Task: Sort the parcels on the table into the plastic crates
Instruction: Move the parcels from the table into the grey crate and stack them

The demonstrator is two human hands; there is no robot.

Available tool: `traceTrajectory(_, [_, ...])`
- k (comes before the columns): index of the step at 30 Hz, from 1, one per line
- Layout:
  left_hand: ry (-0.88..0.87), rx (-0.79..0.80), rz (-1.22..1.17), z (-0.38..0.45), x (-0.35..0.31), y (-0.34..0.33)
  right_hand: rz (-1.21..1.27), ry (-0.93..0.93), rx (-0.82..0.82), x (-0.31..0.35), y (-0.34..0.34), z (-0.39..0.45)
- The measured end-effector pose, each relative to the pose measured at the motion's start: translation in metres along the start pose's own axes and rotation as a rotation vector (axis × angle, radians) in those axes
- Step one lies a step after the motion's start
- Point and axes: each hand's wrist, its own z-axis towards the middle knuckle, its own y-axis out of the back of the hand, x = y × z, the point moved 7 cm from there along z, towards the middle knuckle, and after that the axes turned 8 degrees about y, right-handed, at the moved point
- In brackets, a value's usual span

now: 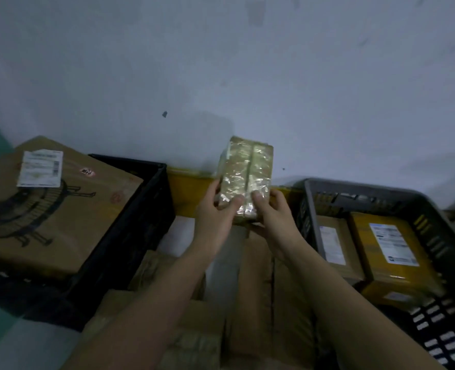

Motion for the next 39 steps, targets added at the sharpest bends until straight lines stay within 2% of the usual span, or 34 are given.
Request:
traceTrajectory(2, [-0.05, 0.02, 0.073, -0.02, -0.019, -0.016, 0.155, -0.029, -0.051, 0.011, 0.027, -0.012])
traceTrajectory(4, [-0.054, -0.038, 0.115, -0.033, -0.031, -0.016, 0.324, -0.105, -0.064, 0.017, 0.052, -0.025])
traceTrajectory(7, [0.085, -0.103, 0.02, -0.046, -0.027, -0.01, 0.429, -0.184, -0.031, 0.024, 0.081, -0.048])
traceTrajectory(10, [0.285, 0.078, -0.104, -0.069, -0.014, -0.036, 0.434, -0.233, 0.05, 0.033, 0.097, -0.069])
traceTrajectory(12, [0.325, 0.197, -0.158, -0.086, -0.015, -0.059, 0.425, -0.263, 0.106, 0.041, 0.103, -0.08])
traceTrajectory(14, [0.329, 0.216, -0.195, -0.094, -0.02, -0.073, 0.38, -0.259, 0.151, 0.049, 0.112, -0.088])
traceTrajectory(17, [0.295, 0.149, -0.24, -0.092, -0.032, -0.082, 0.191, -0.18, 0.181, 0.064, 0.132, -0.09])
traceTrajectory(22, [0.217, 0.076, -0.199, -0.1, -0.051, -0.107, 0.177, -0.086, 0.236, 0.082, 0.142, -0.092])
traceTrajectory(26, [0.273, 0.178, -0.176, -0.117, -0.049, -0.137, 0.136, 0.029, 0.042, 0.096, 0.159, -0.091])
traceTrajectory(29, [0.069, 0.008, 0.102, -0.111, -0.073, -0.118, 0.012, 0.052, -0.025, 0.11, 0.186, -0.09])
traceTrajectory(31, [-0.119, -0.028, 0.262, -0.109, -0.097, -0.108, -0.103, 0.045, 0.018, 0.122, 0.203, -0.09])
traceTrajectory(34, [-0.219, 0.142, 0.493, -0.11, -0.118, -0.116, -0.262, 0.049, 0.203, 0.144, 0.217, -0.089])
traceTrajectory(37, [-0.063, 0.46, 0.601, -0.119, -0.11, -0.137, -0.349, 0.073, 0.335, 0.166, 0.219, -0.085])
traceTrajectory(39, [0.079, 0.653, 0.566, -0.132, -0.095, -0.151, -0.39, 0.072, 0.414, 0.177, 0.216, -0.086])
